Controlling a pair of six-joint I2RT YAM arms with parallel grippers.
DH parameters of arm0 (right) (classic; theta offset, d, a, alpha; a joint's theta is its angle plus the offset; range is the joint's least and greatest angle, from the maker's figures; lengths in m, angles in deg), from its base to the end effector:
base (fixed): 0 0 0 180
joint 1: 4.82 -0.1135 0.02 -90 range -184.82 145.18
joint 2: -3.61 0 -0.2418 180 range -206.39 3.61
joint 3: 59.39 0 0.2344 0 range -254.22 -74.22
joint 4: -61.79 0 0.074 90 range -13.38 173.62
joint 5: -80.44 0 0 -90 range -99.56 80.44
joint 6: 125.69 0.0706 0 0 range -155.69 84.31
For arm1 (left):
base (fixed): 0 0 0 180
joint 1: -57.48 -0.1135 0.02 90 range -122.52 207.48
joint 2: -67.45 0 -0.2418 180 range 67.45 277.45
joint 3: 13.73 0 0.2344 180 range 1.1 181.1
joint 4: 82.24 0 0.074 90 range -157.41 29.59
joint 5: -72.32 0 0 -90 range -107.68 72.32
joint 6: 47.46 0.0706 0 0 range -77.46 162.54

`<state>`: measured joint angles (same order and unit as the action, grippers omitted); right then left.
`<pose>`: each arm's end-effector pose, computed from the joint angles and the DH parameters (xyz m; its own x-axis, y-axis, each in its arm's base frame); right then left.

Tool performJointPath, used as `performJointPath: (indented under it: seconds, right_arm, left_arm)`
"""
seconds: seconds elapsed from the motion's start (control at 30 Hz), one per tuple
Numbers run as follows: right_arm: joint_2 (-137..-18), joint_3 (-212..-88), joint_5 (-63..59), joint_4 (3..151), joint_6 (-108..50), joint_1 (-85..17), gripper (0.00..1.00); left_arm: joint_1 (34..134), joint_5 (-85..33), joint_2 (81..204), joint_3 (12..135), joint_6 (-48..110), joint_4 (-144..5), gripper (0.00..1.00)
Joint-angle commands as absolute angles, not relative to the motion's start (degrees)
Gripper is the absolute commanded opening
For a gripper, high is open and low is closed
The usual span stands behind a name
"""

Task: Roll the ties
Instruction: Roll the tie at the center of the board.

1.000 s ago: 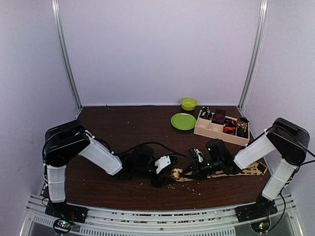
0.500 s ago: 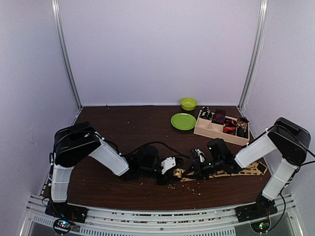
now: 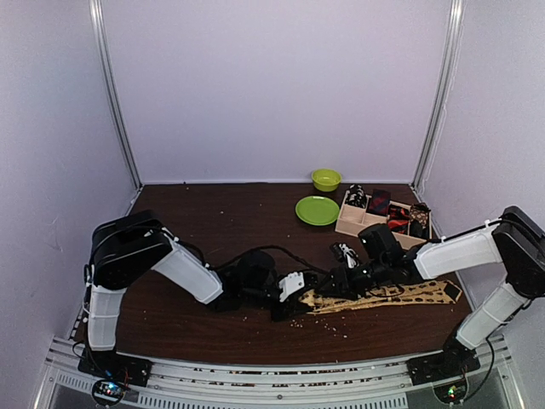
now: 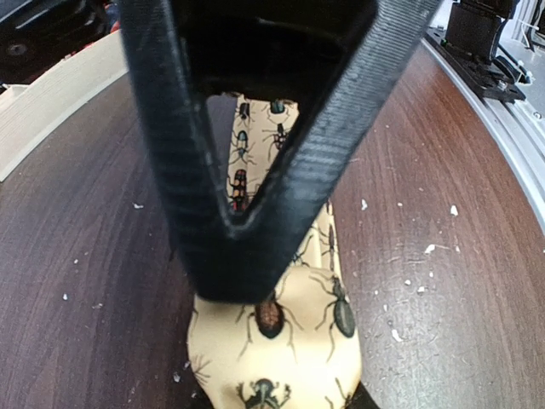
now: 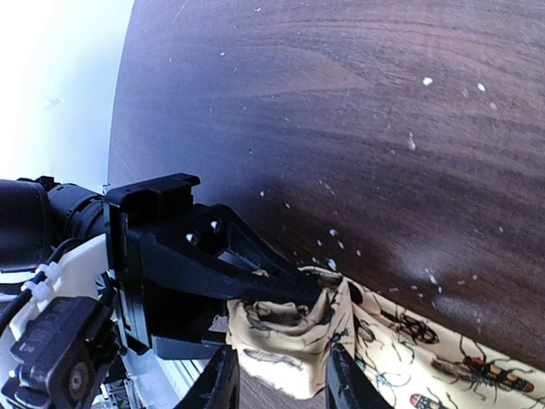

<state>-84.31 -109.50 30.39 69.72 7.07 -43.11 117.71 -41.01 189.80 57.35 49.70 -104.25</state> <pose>0.1963 0.2127 0.1197 -0.9740 -0.1058 -0.2002 -0.2254 0.5392 0.8115 0.1829 -0.3760 0.0671 -0.1201 0.4404 -0.8897 0.9913 0.1019 -0.0833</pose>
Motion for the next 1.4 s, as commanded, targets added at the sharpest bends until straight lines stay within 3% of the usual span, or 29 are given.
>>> performJointPath:
  seconds: [0.0,0.3,0.43,0.47,0.67,0.9,1.17,1.3,1.37]
  right_arm:
    - [-87.3,-111.8,30.5,73.1,4.5,-44.0,0.35]
    - [-87.8,-110.0,32.0,72.4,4.2,-44.0,0.32]
    - [-88.7,-109.9,30.8,71.6,4.0,-44.0,0.03]
    - [-89.1,-110.1,30.4,71.7,3.8,-43.9,0.00]
    - [-90.8,-109.6,27.2,75.5,1.4,-42.8,0.00]
    - [-92.3,-107.6,23.6,77.5,-1.1,-41.2,0.00]
    - [-94.9,-107.6,23.7,74.3,0.5,-41.3,0.00]
    - [-95.3,-108.0,24.3,72.2,1.9,-41.8,0.00]
    - [-95.4,-108.4,25.1,71.2,2.6,-42.2,0.00]
  left_arm:
    - [118.0,-40.9,189.6,55.7,48.1,-98.5,0.29]
    - [117.9,-41.1,189.9,56.1,47.4,-98.2,0.29]
    - [117.8,-40.9,189.8,55.8,46.8,-99.2,0.32]
    - [117.7,-40.8,189.8,55.7,46.3,-99.8,0.34]
    - [117.1,-40.1,188.1,53.2,43.3,-106.6,0.57]
    - [117.1,-39.8,190.2,53.1,40.4,-114.2,0.64]
    - [117.7,-43.3,197.2,58.9,33.8,-122.0,0.63]
    - [117.7,-44.1,199.6,60.9,31.6,-123.1,0.56]
    - [117.7,-43.8,199.8,61.0,31.8,-122.0,0.45]
